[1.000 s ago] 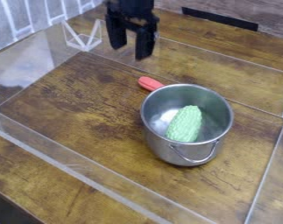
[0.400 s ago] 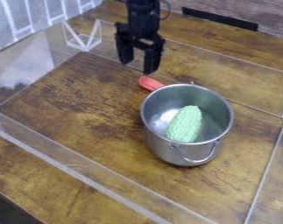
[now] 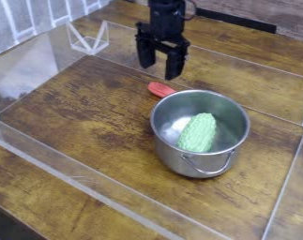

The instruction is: Move the orange spoon to the left

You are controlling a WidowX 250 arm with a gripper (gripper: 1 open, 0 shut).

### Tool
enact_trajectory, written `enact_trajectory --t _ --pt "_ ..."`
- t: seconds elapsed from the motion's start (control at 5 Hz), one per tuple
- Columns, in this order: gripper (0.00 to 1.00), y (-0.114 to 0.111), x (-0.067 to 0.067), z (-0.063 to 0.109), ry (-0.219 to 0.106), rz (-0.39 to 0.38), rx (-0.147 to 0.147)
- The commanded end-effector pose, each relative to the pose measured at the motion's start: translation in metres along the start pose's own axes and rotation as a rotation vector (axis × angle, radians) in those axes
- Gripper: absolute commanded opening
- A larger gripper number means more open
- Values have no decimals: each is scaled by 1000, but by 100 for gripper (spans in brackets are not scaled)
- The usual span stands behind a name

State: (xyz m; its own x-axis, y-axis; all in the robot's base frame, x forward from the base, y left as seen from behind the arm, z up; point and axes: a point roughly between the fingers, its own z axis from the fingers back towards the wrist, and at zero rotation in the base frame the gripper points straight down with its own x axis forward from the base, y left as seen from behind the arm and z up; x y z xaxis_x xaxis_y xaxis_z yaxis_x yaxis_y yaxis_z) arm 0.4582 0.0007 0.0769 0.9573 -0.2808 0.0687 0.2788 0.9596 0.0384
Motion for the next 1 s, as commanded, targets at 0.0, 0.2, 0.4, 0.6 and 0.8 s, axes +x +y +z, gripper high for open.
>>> enact_trajectory --t 0.0,0.2,0.4,0.6,0.8 --pt "100 -12 12 50 -106 -46 21" --pt "100 -10 12 49 -112 -32 27" --pt "100 -9 12 48 -118 -18 35" --pt "100 -3 6 43 -123 11 44" --pt "0 10 -1 38 -115 11 33"
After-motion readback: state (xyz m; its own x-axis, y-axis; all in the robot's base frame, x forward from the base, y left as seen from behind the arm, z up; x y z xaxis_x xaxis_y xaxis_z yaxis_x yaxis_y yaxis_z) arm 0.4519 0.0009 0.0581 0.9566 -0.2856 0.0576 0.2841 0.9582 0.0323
